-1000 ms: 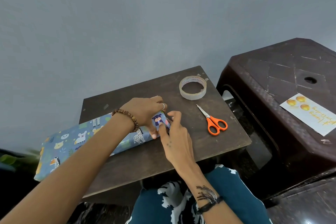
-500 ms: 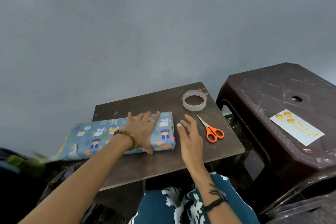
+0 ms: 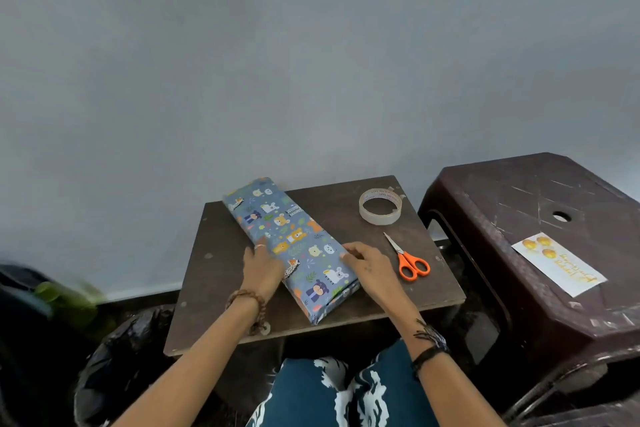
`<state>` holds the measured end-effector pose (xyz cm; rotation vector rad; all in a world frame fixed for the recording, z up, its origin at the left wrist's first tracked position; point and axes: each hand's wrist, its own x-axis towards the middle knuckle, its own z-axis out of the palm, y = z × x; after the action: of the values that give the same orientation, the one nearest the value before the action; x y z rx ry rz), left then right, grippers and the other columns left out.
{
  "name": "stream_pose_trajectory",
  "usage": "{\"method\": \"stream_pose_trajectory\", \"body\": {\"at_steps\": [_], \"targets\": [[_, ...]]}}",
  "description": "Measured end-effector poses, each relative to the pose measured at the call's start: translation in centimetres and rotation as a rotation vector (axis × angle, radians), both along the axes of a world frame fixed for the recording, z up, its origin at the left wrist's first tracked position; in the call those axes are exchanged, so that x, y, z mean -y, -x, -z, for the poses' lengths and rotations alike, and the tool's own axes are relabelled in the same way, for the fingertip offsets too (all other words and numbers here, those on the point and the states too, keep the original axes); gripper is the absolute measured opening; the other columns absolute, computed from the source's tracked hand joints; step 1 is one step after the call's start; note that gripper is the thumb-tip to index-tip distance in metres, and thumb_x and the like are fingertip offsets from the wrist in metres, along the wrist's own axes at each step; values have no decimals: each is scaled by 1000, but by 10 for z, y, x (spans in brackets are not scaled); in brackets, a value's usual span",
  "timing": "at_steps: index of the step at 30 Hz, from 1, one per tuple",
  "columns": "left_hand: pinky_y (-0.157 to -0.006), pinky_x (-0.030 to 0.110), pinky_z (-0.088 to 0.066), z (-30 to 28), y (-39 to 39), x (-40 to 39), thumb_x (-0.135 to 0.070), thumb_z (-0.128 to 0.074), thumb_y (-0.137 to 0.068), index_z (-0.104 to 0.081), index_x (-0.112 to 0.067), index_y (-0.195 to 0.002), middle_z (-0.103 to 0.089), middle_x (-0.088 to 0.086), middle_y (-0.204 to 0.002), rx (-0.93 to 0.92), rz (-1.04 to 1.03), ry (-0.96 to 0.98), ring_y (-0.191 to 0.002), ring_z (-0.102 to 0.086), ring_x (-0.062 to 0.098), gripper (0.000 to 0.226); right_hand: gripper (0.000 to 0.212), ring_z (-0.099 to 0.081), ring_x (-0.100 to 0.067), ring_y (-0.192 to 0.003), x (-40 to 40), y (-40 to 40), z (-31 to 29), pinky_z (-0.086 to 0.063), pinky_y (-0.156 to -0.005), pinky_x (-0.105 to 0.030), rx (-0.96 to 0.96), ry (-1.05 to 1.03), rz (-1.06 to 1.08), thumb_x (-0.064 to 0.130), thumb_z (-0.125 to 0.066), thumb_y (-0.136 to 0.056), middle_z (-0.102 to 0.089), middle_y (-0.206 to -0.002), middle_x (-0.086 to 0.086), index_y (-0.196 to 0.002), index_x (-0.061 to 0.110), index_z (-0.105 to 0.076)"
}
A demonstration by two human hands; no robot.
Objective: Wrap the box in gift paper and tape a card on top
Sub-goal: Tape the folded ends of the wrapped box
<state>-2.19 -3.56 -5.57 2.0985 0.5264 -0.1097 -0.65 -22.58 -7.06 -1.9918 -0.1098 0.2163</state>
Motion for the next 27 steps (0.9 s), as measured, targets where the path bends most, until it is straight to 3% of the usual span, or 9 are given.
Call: {"method": "stream_pose_trajectory", "body": {"at_steps": [2, 5, 8, 11, 13, 18, 22, 25, 27], "targets": [[-104, 47, -37, -4, 2, 2, -1, -49, -83, -20, -12, -145, -38, 16, -141, 17, -261, 429, -123, -43, 34, 69, 18, -58, -14, -95, -2, 1, -1, -41, -77, -27, -27, -4, -20, 23, -51, -94, -63, -98, 5, -106, 15, -62], [-100, 40, -35, -10, 0, 9, -6, -57, -90, -8, -8, -147, -43, 12, -136, 17, -352, 578, -125, -43, 29, 75, 12, -58, -13, -100, -5, 3, -1, -40, -74, -21, -94, -81, -86, 25, -55, -93, -63, -106, 3, -102, 17, -58], [-97, 41, -43, -15, -5, 3, -11, -69, -82, -39, -1, -129, -52, 11, -129, 5, -399, 630, -115, -53, 32, 57, 6, -60, -12, -100, -1, 4, -2, -44, -82, -20, -135, -213, -114, 23, -57, -92, -65, -108, 3, -98, 23, -58], [-76, 38, -49, -33, -6, 1, -11, -69, -81, -58, 0, -101, -63, 12, -106, 19, -351, 724, -82, -62, 25, 25, 11, -63, -15, -94, 9, 5, -10, -47, -85, -24, -164, -380, -124, 16, -56, -92, -66, -105, -1, -102, 18, -58], [-73, 34, -46, -53, -12, 1, -5, -67, -81, -59, -6, -87, -62, 10, -98, 54, -277, 709, -72, -58, 18, 10, 17, -65, -13, -90, 12, 4, -20, -51, -76, -20, -164, -465, -132, 9, -55, -92, -67, -104, 0, -108, 14, -56], [-62, 33, -49, -106, -28, -2, 13, -65, -76, -44, -10, -113, -59, 10, -102, 223, -159, 629, -81, -59, 24, 48, 37, -61, -15, -101, 5, -14, -62, -50, -76, -15, -24, -417, -190, -6, -50, -90, -62, -117, -8, -126, 4, -45], [-75, 40, -53, -116, -29, 2, 15, -67, -71, -38, -14, -109, -55, 7, -106, 400, -32, 371, -100, -57, 29, 56, 53, -59, -4, -100, -5, -21, -108, -46, -71, -9, 37, -413, -207, 5, -58, -89, -59, -117, -2, -134, 23, -37], [-64, 19, -48, -111, -20, 4, 13, -69, -71, -39, -15, -106, -53, 0, -100, 524, -10, 178, -88, -54, 14, 54, 50, -57, -16, -109, -8, -21, -124, -45, -90, -28, 10, -529, -161, 13, -52, -94, -58, -117, -1, -136, 34, -35], [-60, 12, -43, -104, -15, 5, 13, -69, -71, -39, -15, -104, -52, -2, -97, 597, -5, 82, -86, -52, 12, 53, 37, -58, -24, -109, -7, -22, -127, -48, -90, -34, -113, -737, -106, 19, -41, -97, -55, -120, -8, -133, 28, -42]]}}
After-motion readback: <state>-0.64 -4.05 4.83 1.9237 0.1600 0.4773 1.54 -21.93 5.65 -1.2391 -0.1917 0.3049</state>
